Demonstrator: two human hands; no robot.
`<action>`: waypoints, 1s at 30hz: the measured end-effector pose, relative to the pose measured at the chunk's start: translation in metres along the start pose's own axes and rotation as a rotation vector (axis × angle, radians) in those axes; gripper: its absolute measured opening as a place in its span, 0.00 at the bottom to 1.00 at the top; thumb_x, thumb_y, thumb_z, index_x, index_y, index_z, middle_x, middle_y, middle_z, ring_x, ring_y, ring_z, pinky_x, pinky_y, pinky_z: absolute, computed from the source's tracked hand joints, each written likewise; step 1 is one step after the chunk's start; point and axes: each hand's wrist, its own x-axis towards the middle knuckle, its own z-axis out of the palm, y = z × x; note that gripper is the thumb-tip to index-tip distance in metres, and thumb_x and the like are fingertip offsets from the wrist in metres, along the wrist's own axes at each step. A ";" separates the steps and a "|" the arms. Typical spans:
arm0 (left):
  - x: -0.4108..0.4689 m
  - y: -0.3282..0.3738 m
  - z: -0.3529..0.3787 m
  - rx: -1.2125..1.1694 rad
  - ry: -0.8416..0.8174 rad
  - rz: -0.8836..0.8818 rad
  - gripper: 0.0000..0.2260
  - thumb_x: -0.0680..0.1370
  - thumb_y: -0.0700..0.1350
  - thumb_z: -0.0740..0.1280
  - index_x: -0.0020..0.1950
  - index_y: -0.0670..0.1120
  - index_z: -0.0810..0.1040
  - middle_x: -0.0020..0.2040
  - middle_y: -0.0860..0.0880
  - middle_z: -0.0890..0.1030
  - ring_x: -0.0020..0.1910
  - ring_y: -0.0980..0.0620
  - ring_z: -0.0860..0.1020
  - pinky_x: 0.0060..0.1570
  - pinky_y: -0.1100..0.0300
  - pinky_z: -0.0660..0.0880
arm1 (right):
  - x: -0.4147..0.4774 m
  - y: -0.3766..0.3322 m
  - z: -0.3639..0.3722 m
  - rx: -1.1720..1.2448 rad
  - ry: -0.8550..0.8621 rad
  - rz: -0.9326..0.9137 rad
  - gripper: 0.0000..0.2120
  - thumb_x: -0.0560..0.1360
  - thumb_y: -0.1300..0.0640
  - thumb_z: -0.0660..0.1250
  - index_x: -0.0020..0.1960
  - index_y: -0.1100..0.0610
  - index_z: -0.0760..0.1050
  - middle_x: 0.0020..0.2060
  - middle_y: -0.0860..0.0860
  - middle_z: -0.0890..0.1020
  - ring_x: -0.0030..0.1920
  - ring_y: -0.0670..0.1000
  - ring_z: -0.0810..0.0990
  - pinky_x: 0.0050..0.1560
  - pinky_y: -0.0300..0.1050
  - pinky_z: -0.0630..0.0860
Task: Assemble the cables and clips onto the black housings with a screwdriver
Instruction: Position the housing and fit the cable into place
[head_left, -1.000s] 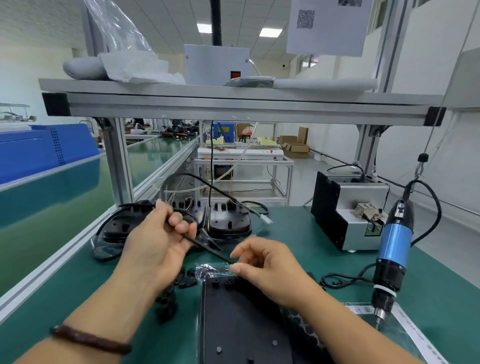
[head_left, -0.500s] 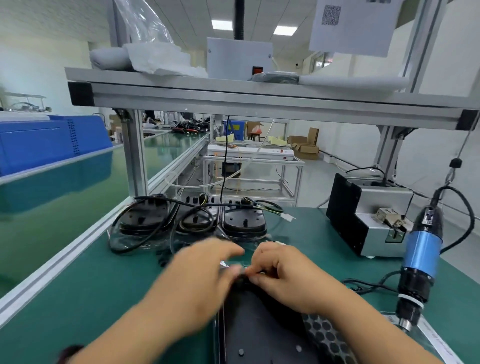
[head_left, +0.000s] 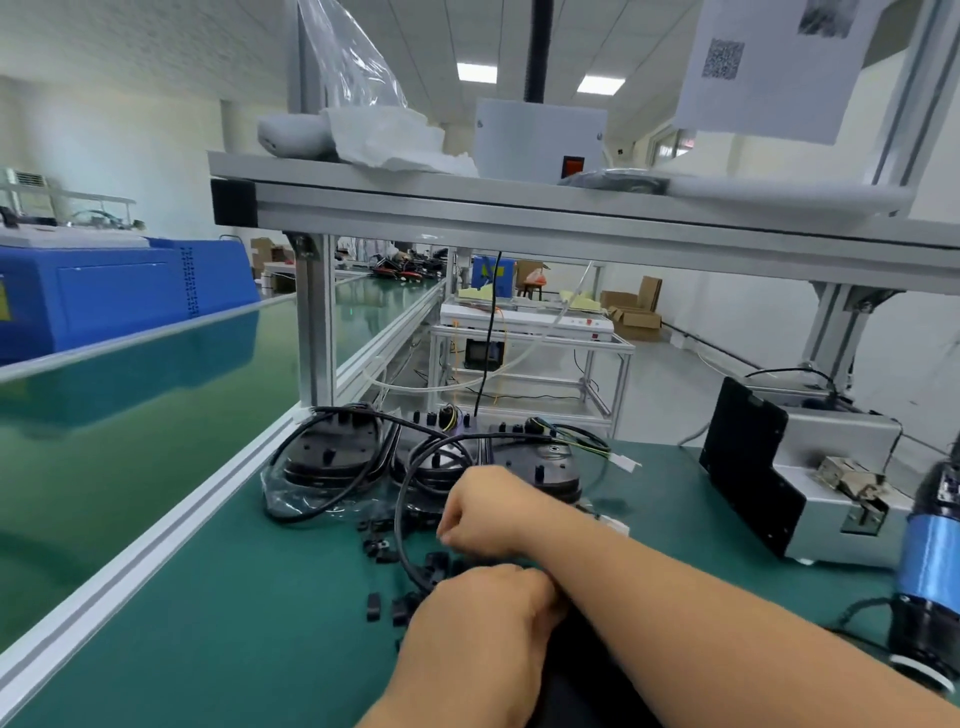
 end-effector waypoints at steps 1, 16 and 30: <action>0.000 0.000 0.000 -0.007 -0.008 -0.001 0.12 0.78 0.54 0.58 0.60 0.58 0.72 0.55 0.54 0.78 0.55 0.53 0.75 0.52 0.55 0.73 | 0.005 -0.001 0.004 -0.036 -0.033 -0.005 0.10 0.76 0.60 0.66 0.52 0.63 0.83 0.51 0.54 0.85 0.53 0.53 0.81 0.56 0.48 0.77; -0.001 -0.003 0.004 -0.065 0.060 0.042 0.13 0.79 0.56 0.59 0.62 0.62 0.73 0.57 0.57 0.78 0.58 0.57 0.74 0.57 0.59 0.71 | -0.010 -0.005 -0.011 0.064 0.004 -0.018 0.06 0.77 0.62 0.65 0.49 0.63 0.79 0.45 0.58 0.84 0.46 0.56 0.83 0.46 0.48 0.79; 0.000 -0.016 0.010 -0.421 0.145 -0.068 0.04 0.77 0.53 0.66 0.46 0.62 0.80 0.41 0.66 0.81 0.42 0.65 0.79 0.47 0.65 0.76 | -0.122 0.054 0.004 1.171 0.324 0.022 0.09 0.73 0.72 0.68 0.43 0.59 0.77 0.40 0.53 0.85 0.43 0.48 0.82 0.44 0.37 0.78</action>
